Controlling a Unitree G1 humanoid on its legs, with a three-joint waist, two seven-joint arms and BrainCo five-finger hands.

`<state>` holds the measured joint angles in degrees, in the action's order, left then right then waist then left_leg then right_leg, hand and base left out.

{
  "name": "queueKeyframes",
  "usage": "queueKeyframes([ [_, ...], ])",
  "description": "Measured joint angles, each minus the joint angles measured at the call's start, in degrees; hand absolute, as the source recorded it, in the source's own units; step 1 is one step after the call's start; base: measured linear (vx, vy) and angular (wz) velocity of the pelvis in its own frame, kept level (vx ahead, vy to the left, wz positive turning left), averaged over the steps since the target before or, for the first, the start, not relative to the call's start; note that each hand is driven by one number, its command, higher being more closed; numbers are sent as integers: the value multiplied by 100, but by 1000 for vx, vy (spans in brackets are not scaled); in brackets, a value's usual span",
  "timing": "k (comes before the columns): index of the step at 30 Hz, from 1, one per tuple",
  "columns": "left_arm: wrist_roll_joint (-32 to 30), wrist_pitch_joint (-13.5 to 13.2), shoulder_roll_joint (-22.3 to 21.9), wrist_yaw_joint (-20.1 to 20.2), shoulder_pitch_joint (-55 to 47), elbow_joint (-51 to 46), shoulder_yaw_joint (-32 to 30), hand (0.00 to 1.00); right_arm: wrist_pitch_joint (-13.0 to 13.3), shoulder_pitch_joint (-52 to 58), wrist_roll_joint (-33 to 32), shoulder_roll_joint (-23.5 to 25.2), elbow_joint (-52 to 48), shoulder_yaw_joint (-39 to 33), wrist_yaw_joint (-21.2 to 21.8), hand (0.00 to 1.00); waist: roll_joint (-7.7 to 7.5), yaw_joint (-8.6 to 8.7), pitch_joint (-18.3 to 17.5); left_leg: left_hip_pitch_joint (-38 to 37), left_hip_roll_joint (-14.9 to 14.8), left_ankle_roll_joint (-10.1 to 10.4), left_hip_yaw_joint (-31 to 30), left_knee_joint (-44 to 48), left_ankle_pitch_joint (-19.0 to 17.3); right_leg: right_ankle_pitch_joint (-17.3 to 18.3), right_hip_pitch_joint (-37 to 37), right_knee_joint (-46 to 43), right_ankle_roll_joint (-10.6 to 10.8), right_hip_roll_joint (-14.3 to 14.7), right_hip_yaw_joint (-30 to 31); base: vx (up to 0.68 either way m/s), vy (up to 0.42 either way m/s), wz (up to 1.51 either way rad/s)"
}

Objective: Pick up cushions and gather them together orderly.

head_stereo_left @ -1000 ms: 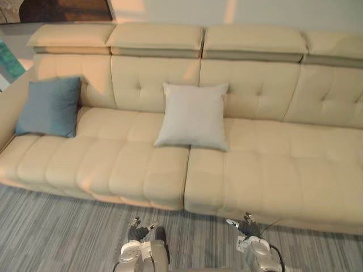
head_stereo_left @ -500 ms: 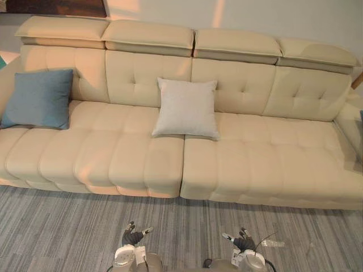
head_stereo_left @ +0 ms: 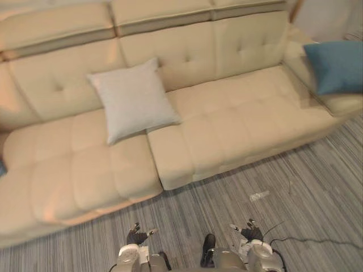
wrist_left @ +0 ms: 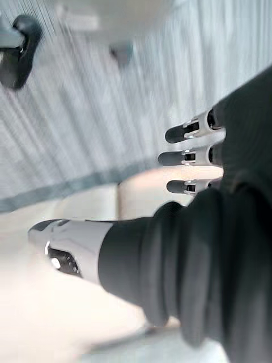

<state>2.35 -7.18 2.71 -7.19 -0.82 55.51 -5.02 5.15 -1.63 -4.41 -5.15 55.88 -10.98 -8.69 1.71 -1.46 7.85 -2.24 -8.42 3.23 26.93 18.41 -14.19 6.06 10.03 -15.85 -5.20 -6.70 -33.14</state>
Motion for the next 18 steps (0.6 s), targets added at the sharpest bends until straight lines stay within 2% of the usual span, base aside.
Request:
queueKeyframes([
  [2, 1, 5, 63, 1, 58, 17, 0, 0, -2, 13, 3, -9, 20, -1, 2, 0, 24, 39, 2, 5, -84, 58, 58, 239, -83, 164, 40, -12, 44, 52, 117, 101, -95, -60],
  [3, -16, 12, 154, 18, 73, 43, 34, 0, -13, 80, 3, 22, 139, 66, 17, 0, 30, 107, 29, 373, -482, 56, 32, 1347, -90, 287, -89, 125, 74, 258, 198, 66, -100, -41],
  [4, -27, 18, 151, 21, 67, 63, 30, 0, -30, 130, 3, 23, 156, 71, 20, 0, 78, 106, 62, 492, -676, -26, -40, 1854, -41, 293, -230, 216, 45, 397, 217, 186, -206, -51],
  [5, -63, 28, 137, 22, 47, 67, -2, 0, -43, 219, -1, 21, 164, 78, 16, 0, 152, 80, 130, 674, -974, -358, -242, 2693, 159, 305, -513, 380, -22, 625, 353, 142, -152, -51],
  [6, -64, 28, 135, 23, -33, 65, -18, 0, -58, 257, -2, 20, 168, 110, 9, 0, 159, 36, 216, 874, -1105, -654, -500, 3297, 292, 331, -746, 466, -150, 772, 543, 198, -103, -101],
  [7, -68, 37, 129, 41, -193, 68, -10, 0, -64, 216, -3, 29, 171, 121, -7, 0, 93, -82, 286, 1243, -838, -508, -1136, 3803, 4, 465, -891, 424, -256, 841, 889, 172, 0, -117],
  [8, 13, 22, 102, 79, -192, -49, -80, 0, -58, 136, -4, 24, 188, 90, -25, 0, 89, -147, 331, 1506, -501, -375, -1497, 3741, -173, 487, -955, 429, -268, 844, 1106, 252, -3, -140],
  [9, 2, 19, 113, 83, -189, -149, -66, 0, -60, 52, -5, -2, 263, 38, -29, 0, -6, -226, 400, 1754, -166, -286, -1809, 3421, -267, 488, -983, 461, -268, 846, 1338, 215, -7, -118],
  [10, 7, 9, 109, 86, -200, -227, -60, 0, -62, 13, -6, -2, 340, 21, -29, 0, -19, -280, 423, 1913, 91, -233, -2053, 2950, -295, 486, -1027, 514, -268, 854, 1524, 212, 12, -130],
  [11, 8, 6, 93, 88, -196, -288, -69, 0, -60, -105, -6, 20, 338, -19, -35, 0, 47, -319, 454, 2136, 451, -159, -2486, 2078, -280, 510, -1110, 562, -244, 882, 1769, 306, 64, -129],
  [12, 8, 7, 51, 87, -190, -315, -71, 0, -60, -112, -6, 22, 336, -66, -41, 0, 27, -339, 496, 2213, 753, 50, -2921, 1165, -114, 559, -1176, 583, -201, 889, 2036, 265, 65, -117],
  [13, 7, 6, 17, 88, -180, -317, -73, 0, -60, -106, -6, 22, 336, -92, -42, 0, 30, -360, 496, 2209, 859, 124, -3111, 729, 26, 581, -1219, 599, -171, 890, 2165, 363, 122, -123],
  [14, 8, 7, -24, 89, -184, -312, -78, 0, -64, -88, -5, 35, 350, -193, -44, 0, 76, -421, 468, 2179, 972, 228, -3416, -89, 345, 628, -1243, 629, -86, 944, 2471, 259, 100, -118],
  [16, 14, 7, -23, 97, -196, -300, -86, 0, -70, -55, -4, 84, 349, -218, -57, 0, 115, -502, 434, 2039, 951, 129, -3527, -222, 1053, 784, -1395, 593, 47, 1001, 2901, 443, 166, -123],
  [17, 17, 9, -18, 113, -212, -325, -153, 0, -77, -20, -3, 205, 238, -221, -56, 0, -2, -510, 376, 2029, 989, -52, -3401, 79, 1119, 997, -1432, 449, 137, 947, 3173, 466, 157, -94],
  [18, 14, 9, -2, 127, -205, -335, -186, 0, -77, 36, -3, 254, 172, -224, -56, 0, -66, -509, 387, 2031, 1007, -104, -3324, 210, 973, 1075, -1433, 349, 159, 908, 3244, 377, 109, -97],
])
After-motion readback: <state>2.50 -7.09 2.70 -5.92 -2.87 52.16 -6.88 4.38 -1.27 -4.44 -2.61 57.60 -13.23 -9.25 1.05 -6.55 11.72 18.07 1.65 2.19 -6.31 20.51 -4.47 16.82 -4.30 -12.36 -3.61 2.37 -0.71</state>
